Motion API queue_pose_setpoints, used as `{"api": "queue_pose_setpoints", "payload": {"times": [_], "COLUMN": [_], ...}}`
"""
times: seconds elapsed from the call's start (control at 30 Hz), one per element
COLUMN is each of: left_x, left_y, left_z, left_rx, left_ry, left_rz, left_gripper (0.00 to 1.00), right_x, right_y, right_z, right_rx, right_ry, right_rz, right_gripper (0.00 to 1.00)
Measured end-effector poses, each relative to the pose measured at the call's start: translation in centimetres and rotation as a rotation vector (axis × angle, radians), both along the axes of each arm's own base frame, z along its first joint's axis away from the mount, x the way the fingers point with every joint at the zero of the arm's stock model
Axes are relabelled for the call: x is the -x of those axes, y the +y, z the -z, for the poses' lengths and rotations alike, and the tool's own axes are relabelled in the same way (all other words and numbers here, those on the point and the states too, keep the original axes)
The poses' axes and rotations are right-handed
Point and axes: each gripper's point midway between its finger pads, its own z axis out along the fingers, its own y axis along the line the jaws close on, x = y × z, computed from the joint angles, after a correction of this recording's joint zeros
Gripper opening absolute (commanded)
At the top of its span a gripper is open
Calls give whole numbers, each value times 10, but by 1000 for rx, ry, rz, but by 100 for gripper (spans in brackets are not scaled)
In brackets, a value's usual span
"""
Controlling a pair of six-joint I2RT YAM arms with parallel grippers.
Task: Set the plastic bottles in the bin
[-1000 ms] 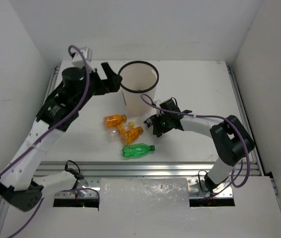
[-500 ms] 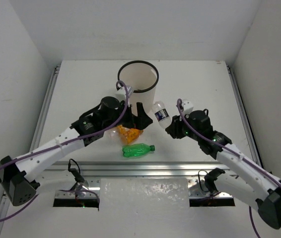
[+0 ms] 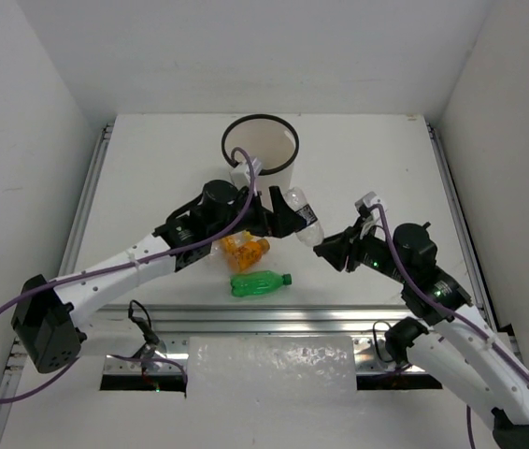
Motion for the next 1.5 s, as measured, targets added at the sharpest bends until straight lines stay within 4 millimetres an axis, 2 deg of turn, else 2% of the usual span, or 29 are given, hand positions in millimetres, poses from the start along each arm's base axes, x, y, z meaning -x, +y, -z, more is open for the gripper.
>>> {"api": "queue_pose_setpoints", "payload": {"times": [0.1,0.13,0.2,0.23,0.27,0.3,0.33,0.37,0.4,0.5,0.57,0.63,0.73,0.77,0.83,0.9,0.93,0.97,1.0,1.03,1.1,1.2,1.23,1.3,1.37,1.5], "left_x": [1,1,2,1,1,0,-1,-3,-4,-9,-24,-47,-88,-104,-135,-165,-181,-197,-205,-223,-241,-240,-235,-224,-199,-119], "left_y": [-8,-12,-20,-25,-30,-33,-36,-38,-40,-39,-29,-13,18,31,60,83,93,101,104,103,96,88,90,94,107,154], "left_z": [-2,-2,-4,-6,-13,-17,-21,-24,-27,-39,-55,-84,-145,-162,-180,-174,-167,-155,-146,-132,-106,-76,-73,-80,-87,-121], "left_rx": [31,39,67,83,106,111,115,122,124,105,46,-2,-28,-30,-54,-118,-157,-209,-246,-280,-354,-432,-449,-443,-437,-359], "left_ry": [7,7,14,15,6,-6,-8,-10,-10,-18,-38,-99,-216,-247,-281,-278,-269,-256,-242,-220,-187,-133,-120,-125,-129,-189], "left_rz": [22,35,61,74,94,106,116,120,120,80,-20,-155,-356,-422,-544,-643,-681,-708,-716,-725,-701,-640,-631,-625,-623,-646], "left_gripper": [99,96,51,22,0,0,0,0,0,0,0,0,0,4,25,51,84,99,100,100,100,100,100,100,100,100], "right_x": [7,9,14,16,17,16,15,13,12,5,-2,-9,-13,-13,-12,-10,-7,-3,1,4,9,26,30,35,37,48], "right_y": [6,9,15,17,17,17,16,14,13,4,-9,-22,-36,-39,-42,-38,-33,-28,-23,-17,-4,13,20,31,46,74], "right_z": [-4,-7,-12,-11,-9,-10,-12,-13,-15,-18,-13,-3,17,23,37,53,63,73,81,88,99,109,110,109,110,135], "right_rx": [-27,-42,-72,-78,-81,-90,-96,-104,-115,-111,-90,-61,-15,-3,18,24,31,40,53,66,103,197,236,301,377,582], "right_ry": [8,6,-1,7,17,14,13,18,17,9,37,74,138,156,190,220,249,285,319,347,367,348,329,298,256,119], "right_rz": [-47,-68,-110,-121,-124,-120,-109,-91,-77,6,106,203,293,309,329,311,281,250,219,185,103,-57,-119,-203,-280,-436], "right_gripper": [5,5,9,11,24,38,58,83,99,99,99,99,99,99,99,99,99,99,99,99,99,99,99,99,99,99]}}
